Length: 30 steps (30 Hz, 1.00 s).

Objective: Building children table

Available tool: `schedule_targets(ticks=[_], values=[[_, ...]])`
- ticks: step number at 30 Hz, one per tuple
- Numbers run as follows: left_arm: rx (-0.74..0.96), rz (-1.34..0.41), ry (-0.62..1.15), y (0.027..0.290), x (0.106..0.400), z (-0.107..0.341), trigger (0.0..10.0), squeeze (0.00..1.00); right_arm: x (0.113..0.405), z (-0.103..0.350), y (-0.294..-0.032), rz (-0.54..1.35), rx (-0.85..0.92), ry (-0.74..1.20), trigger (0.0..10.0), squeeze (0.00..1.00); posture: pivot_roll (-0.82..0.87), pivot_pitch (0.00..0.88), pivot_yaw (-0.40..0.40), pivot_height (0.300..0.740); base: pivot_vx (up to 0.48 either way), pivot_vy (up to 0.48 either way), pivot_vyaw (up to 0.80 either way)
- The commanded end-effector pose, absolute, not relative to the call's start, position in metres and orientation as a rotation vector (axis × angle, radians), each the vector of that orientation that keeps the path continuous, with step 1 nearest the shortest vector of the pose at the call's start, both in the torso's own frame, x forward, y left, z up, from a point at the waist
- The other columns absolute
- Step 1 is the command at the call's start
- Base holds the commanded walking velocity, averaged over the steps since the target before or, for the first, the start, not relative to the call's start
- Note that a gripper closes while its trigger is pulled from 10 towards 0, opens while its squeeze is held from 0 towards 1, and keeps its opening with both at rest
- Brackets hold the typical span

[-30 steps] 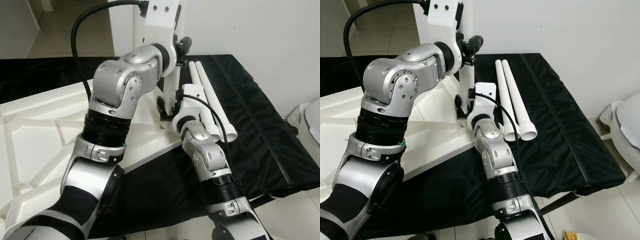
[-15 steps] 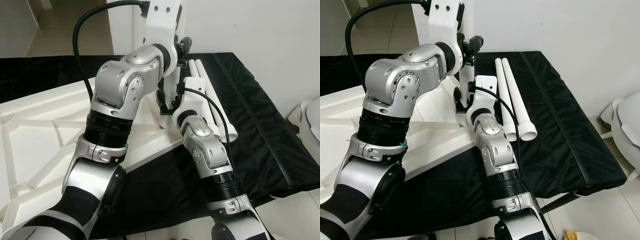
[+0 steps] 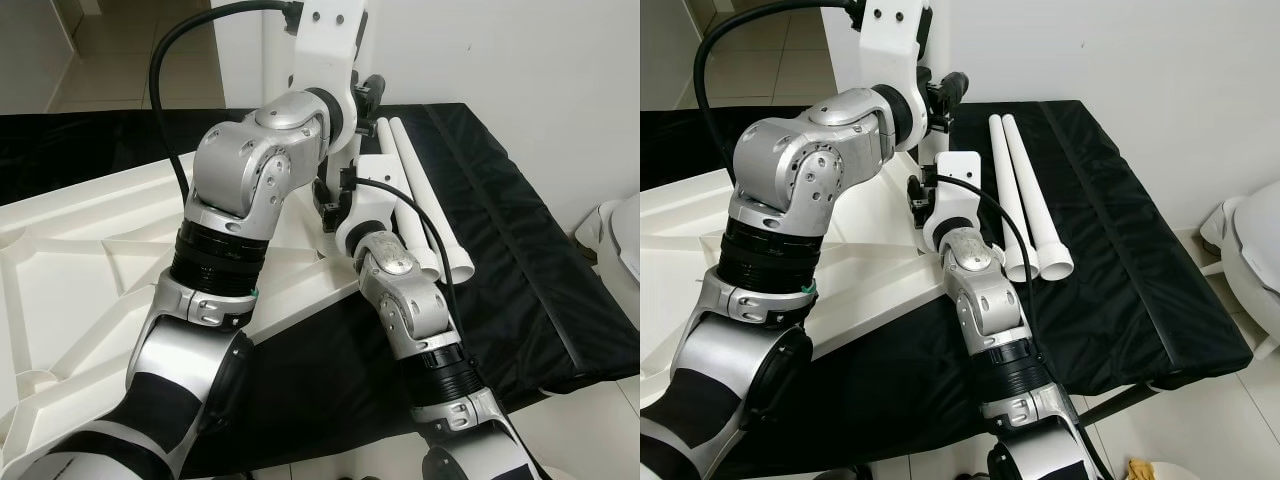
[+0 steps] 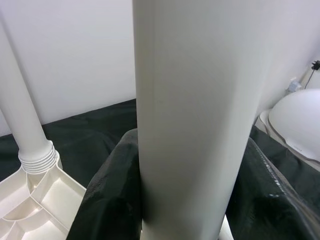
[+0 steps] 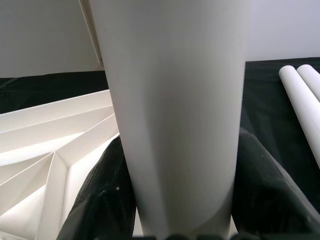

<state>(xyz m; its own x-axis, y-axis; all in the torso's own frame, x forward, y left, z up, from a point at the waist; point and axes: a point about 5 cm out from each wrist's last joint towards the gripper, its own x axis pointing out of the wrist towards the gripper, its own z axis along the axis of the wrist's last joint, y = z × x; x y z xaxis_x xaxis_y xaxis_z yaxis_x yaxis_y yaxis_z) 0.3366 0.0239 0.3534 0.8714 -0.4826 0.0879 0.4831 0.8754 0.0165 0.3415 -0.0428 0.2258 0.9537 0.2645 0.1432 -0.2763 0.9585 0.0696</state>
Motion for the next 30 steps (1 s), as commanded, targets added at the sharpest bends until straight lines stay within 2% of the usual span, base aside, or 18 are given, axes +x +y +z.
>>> schedule_targets(ticks=[1, 4, 6, 7, 9, 10, 11, 12, 13, 23, 30], values=[[0.012, -0.514, -0.157, 0.022, 0.331, 0.366, 10.0, 0.00, 0.340, 0.229, -0.033, 0.300, 0.132, -0.124, 0.0, 0.00, 0.03, 0.118, -0.036, 0.740, 0.000, 0.000, 0.00], [0.020, -0.513, -0.170, 0.022, 0.331, 0.367, 10.0, 0.00, 0.340, 0.229, -0.034, 0.298, 0.130, -0.124, 0.0, 0.00, 0.03, 0.118, -0.036, 0.740, 0.000, 0.000, 0.00], [0.048, -0.504, -0.240, 0.022, 0.328, 0.370, 10.0, 0.00, 0.340, 0.229, -0.034, 0.295, 0.126, -0.126, 0.0, 0.00, 0.03, 0.118, -0.036, 0.740, 0.000, 0.000, 0.00], [0.052, -0.510, -0.278, 0.021, 0.326, 0.373, 10.0, 0.00, 0.340, 0.229, -0.034, 0.290, 0.120, -0.126, 2.5, 0.00, 0.03, 0.118, -0.035, 0.740, 0.000, 0.000, 0.00], [0.052, -0.516, -0.301, 0.020, 0.324, 0.374, 10.0, 0.00, 0.340, 0.229, -0.035, 0.287, 0.116, -0.126, 2.5, 0.00, 0.03, 0.118, -0.035, 0.740, 0.000, 0.000, 0.00], [0.052, -0.528, -0.319, 0.019, 0.323, 0.375, 10.0, 0.00, 0.341, 0.229, -0.035, 0.285, 0.111, -0.130, 10.0, 0.00, 0.03, 0.118, -0.034, 0.740, 0.000, 0.000, 0.00], [0.052, -0.528, -0.319, 0.019, 0.323, 0.375, 10.0, 0.00, 0.341, 0.229, -0.035, 0.285, 0.111, -0.130, 10.0, 0.00, 0.03, 0.118, -0.034, 0.740, 0.000, 0.000, 0.00], [0.037, -0.540, -0.324, 0.018, 0.322, 0.375, 10.0, 0.11, 0.341, 0.230, -0.035, 0.286, 0.111, -0.133, 10.0, 0.00, 0.03, 0.117, -0.034, 0.740, 0.000, 0.000, 0.00], [0.012, -0.565, -0.322, 0.017, 0.321, 0.374, 10.0, 1.00, 0.342, 0.230, -0.036, 0.284, 0.112, -0.138, 10.0, 0.00, 0.03, 0.118, -0.032, 0.740, 0.000, 0.000, 0.00], [-0.025, -0.695, -0.356, 0.009, 0.309, 0.376, 10.0, 1.00, 0.346, 0.232, -0.043, 0.249, 0.121, -0.141, 10.0, 0.00, 0.03, 0.117, -0.032, 0.740, 0.000, 0.000, 0.00], [-0.048, -0.706, -0.357, 0.010, 0.308, 0.376, 10.0, 1.00, 0.349, 0.234, -0.049, 0.221, 0.122, -0.153, 10.0, 0.00, 0.03, 0.115, -0.030, 0.740, 0.000, 0.000, 0.00]])
